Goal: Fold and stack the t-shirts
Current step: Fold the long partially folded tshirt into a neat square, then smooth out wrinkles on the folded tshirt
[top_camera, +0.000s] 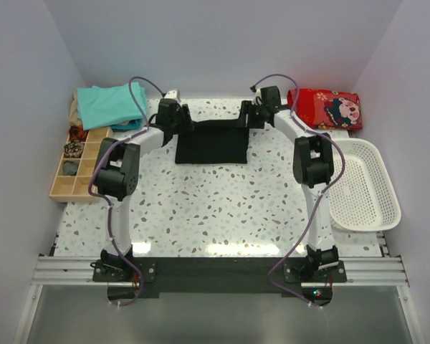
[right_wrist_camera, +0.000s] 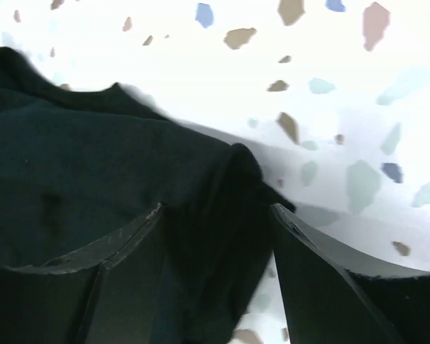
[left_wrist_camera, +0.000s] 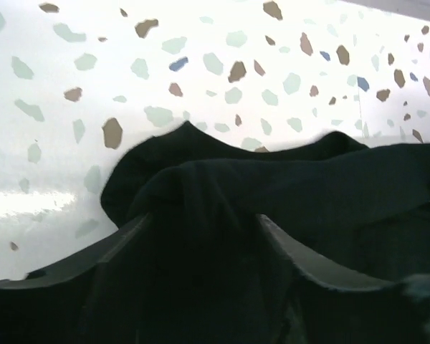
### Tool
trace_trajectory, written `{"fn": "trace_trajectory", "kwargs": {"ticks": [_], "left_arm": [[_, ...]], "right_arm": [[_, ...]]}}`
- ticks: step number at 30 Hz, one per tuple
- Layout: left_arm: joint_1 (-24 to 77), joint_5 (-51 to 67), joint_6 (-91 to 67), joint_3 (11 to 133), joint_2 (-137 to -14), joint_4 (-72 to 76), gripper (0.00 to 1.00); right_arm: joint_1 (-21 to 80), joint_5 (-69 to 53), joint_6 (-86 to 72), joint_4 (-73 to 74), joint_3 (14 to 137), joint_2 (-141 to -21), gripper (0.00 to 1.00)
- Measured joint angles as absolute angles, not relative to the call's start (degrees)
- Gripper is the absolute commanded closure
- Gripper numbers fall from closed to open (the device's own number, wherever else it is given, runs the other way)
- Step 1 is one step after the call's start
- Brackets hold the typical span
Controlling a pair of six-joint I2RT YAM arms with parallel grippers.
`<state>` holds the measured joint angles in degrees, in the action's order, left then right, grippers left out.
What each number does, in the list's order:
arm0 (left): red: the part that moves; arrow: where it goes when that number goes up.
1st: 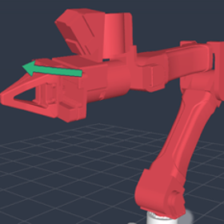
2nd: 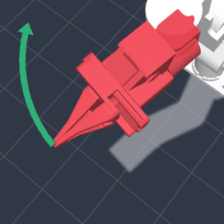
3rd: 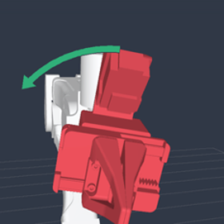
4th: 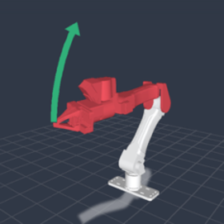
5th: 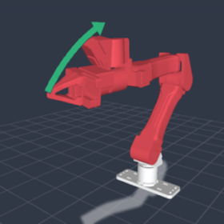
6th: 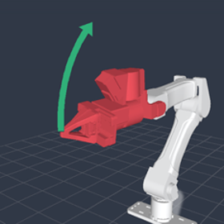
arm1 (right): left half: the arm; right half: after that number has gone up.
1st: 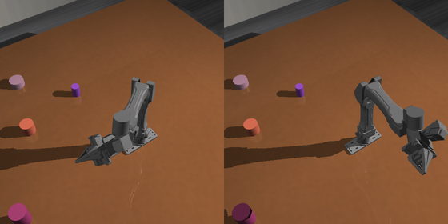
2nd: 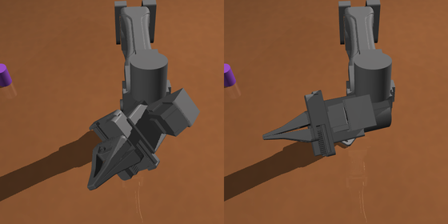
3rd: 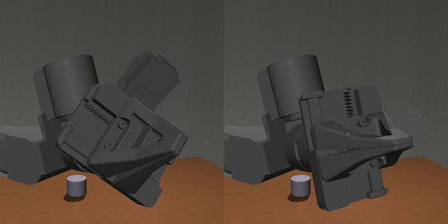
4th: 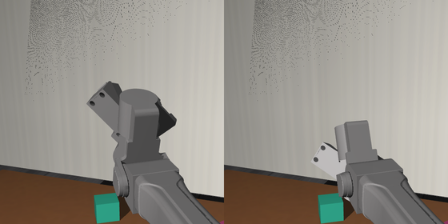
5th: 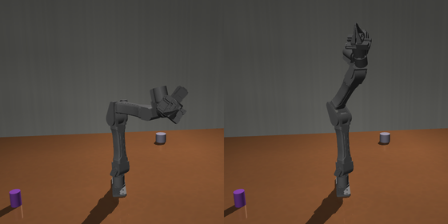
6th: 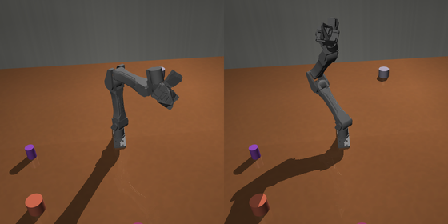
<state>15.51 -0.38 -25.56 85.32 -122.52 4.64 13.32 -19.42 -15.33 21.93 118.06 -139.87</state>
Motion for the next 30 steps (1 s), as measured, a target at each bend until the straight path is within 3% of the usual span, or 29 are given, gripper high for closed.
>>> {"fn": "trace_trajectory", "kwargs": {"ticks": [10, 15, 23, 30], "left_arm": [[11.8, -0.7, -24.0, 85.3, -118.6, 8.1, 0.3], [11.8, 7.4, -24.9, 85.1, -114.7, 11.8, 0.32], [13.3, 22.9, -26.6, 87.6, -120.2, 13.8, 0.34], [13.3, 29.0, -27.2, 93.2, -130.0, 8.5, 0.34]], "right_arm": [[10.9, -16.8, -12.8, 16.7, 109.4, -129.8, 0.34], [12.2, -20.8, -14.3, 13.7, 109.5, -124.5, 0.34], [19.2, -27.4, -17.6, 12.9, 110.7, -128.1, 0.34], [20.4, -30.1, -19.7, 13.2, 112.1, -133.4, 0.34]]}}
